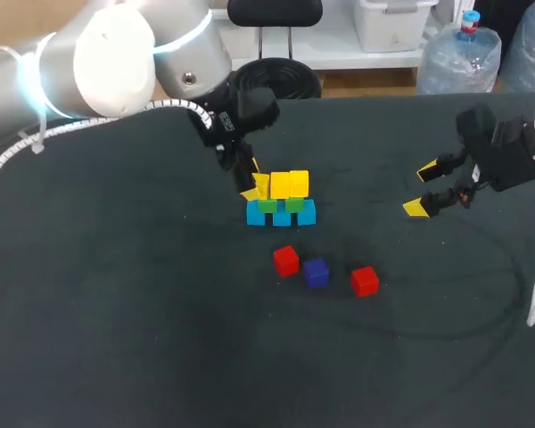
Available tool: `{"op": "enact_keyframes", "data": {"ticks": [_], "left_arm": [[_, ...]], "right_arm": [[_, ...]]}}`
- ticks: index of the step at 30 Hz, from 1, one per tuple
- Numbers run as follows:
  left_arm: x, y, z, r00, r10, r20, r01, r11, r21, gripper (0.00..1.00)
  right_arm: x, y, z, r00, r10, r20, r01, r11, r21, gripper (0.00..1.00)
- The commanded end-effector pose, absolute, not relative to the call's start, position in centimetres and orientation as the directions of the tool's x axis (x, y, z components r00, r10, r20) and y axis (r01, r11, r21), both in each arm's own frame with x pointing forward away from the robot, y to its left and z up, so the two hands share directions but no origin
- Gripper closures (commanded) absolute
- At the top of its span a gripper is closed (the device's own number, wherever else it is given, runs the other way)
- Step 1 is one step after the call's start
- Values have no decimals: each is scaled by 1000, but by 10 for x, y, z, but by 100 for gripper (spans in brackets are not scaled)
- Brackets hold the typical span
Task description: Place the blue cubes, place green cubes on the blue cubes, place the yellow cubes on the green cubes, then place the red cubes on the yellow cubes, and place purple cube on the red cubes.
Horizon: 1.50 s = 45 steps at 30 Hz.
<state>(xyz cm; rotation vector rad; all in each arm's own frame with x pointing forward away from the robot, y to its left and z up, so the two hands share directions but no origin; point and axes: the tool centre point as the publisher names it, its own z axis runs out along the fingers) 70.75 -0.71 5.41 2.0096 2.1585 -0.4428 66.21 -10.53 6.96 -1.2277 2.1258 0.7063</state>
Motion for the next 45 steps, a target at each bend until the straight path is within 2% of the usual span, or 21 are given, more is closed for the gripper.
{"op": "enact_keyframes", "data": {"ticks": [1, 27, 28, 29, 31, 33, 45], "left_arm": [[711, -8, 55, -86, 948, -307, 992, 53, -113, 0], [708, 17, 92, -57, 945, -322, 998, 47, -39, 0], [706, 19, 92, -57, 945, -322, 998, 47, -40, 40], [705, 20, 91, -58, 945, -321, 998, 47, -41, 55], [703, 21, 88, -62, 946, -317, 998, 50, -47, 67], [701, 23, 85, -65, 946, -318, 997, 51, -50, 100], [697, 26, 67, -87, 946, -313, 996, 71, -62, 100]], "right_arm": [[663, -105, 69, -408, -578, -707, -887, 435, 155, 0], [663, -105, 69, -408, -578, -707, -887, 435, 155, 0], [663, -105, 69, -408, -578, -707, -887, 435, 155, 0], [663, -105, 69, -408, -578, -707, -887, 435, 155, 0], [663, -105, 69, -408, -578, -707, -887, 435, 155, 0], [663, -105, 69, -408, -578, -707, -887, 435, 155, 0], [663, -105, 69, -408, -578, -707, -887, 435, 155, 0]]}}
